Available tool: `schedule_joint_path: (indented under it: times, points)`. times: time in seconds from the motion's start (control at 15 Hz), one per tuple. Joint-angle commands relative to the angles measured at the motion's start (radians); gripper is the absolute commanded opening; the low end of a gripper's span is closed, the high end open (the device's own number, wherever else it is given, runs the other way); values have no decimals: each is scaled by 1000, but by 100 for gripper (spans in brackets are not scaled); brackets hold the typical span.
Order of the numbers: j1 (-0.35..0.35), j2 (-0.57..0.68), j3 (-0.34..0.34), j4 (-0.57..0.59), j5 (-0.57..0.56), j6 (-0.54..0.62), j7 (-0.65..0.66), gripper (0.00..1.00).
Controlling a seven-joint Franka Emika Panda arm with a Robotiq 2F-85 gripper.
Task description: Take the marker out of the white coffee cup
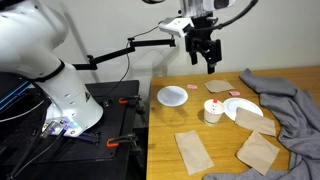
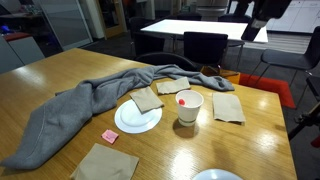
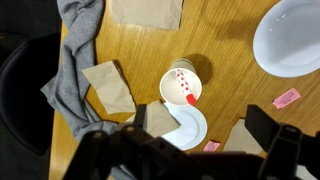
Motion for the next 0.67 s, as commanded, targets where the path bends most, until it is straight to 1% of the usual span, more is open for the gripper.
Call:
schedule_joint_path:
  times: [0.0,0.27,0.6]
  points:
    - [13,142,-20,86,41,5,-111,100]
    - [8,247,-4,136,111,1,-232,100]
    - [-7,342,30,177,145,12,-326,100]
